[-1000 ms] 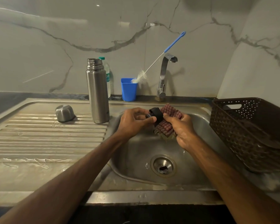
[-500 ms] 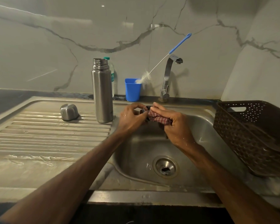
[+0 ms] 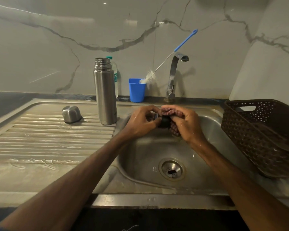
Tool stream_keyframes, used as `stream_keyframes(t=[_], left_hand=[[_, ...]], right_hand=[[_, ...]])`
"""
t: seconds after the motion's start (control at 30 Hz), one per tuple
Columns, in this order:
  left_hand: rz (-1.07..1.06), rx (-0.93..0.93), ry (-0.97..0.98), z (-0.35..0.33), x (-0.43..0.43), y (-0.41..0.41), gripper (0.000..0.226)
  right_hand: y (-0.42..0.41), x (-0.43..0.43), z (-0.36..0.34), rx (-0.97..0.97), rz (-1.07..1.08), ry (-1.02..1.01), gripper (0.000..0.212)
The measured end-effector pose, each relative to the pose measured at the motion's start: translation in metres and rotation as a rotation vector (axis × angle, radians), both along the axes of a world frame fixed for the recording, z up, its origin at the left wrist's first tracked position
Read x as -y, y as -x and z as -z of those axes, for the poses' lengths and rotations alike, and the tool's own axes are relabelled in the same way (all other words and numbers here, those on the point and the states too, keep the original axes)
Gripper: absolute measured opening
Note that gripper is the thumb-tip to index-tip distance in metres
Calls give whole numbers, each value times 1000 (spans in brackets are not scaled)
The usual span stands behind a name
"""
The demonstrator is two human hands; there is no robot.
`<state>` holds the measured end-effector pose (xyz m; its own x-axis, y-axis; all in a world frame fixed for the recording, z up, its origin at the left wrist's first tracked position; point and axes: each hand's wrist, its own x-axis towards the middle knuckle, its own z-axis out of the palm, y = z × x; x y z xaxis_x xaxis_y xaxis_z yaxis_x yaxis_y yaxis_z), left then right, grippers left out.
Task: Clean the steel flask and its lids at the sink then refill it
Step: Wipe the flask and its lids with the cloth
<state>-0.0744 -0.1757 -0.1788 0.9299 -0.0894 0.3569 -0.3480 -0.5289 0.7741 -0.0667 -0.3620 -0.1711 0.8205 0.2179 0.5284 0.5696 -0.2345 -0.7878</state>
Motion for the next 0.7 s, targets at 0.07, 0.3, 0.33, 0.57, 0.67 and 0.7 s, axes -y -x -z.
stream_keyframes(t=[0.07,0.3,0.33,0.57,0.67,0.7], left_hand=[[64,-28,61,0,4,0,18],[-20,-92,389,0,11,4,22],[-71,-61,364,2,12,3,25],[-379,191,99,14,6,-1,29],[-383,269,11,18,13,1,34],[-382,286,-20,19,16,2,34]], right_hand=[[-2,4,-2,-202,-15,-182,33],[-8,-1,5,-547,43,-446,15],[-8,-3,6,-556,50,-451,14],[0,-14,4,-556,116,-486,19],[-1,-13,6,-533,276,-387,11],[-2,-12,7,-522,308,-354,13]])
